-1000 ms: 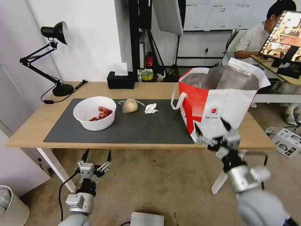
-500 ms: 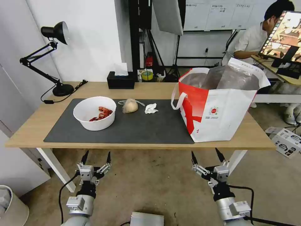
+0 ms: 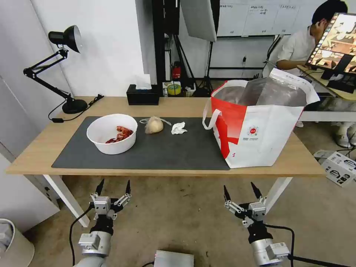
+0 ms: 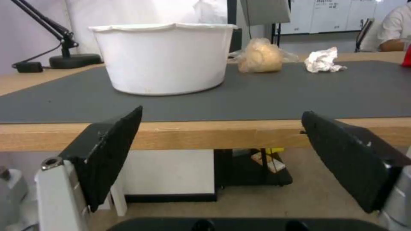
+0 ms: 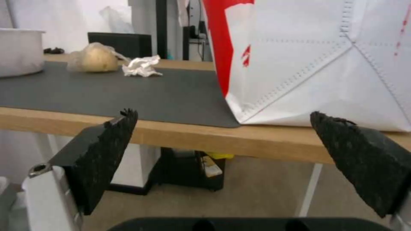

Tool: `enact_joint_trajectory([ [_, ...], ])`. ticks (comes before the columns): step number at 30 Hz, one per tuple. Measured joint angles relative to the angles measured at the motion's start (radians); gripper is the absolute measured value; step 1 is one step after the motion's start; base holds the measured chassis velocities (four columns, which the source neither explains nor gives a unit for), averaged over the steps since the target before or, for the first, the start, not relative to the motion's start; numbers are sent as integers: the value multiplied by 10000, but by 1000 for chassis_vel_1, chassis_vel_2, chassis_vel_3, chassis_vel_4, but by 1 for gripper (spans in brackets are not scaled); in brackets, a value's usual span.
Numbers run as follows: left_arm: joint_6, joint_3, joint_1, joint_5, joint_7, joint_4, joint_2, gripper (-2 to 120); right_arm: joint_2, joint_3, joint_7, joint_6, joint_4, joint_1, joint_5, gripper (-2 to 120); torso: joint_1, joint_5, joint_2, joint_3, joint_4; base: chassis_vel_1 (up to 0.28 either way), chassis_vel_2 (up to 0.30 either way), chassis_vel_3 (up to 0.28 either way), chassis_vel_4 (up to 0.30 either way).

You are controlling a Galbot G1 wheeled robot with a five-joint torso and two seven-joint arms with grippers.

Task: Pick up the trash from the table and place it into the takeout bag.

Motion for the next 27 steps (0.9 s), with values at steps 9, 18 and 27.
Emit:
enact_joint_trajectory([
  [9,-28,-64,35,12,0,52,-47,100,-753,-1127,452,-1669,363,1925,1285,99,0,1,0,0,2,0,0,0,0],
  [18,-44,-86,68,36,3,-17,-93,100,-1348,-2644,1222,-3304,84,4705,3439,99,1,3,0,1,-2,0,0,0,0],
  [27,-41,-156,95,96,3,-86,-299,100,-526,-5254,2324,-4050,-2223,8981,5097,99,3,1,-1,2,1,0,0,0,0],
])
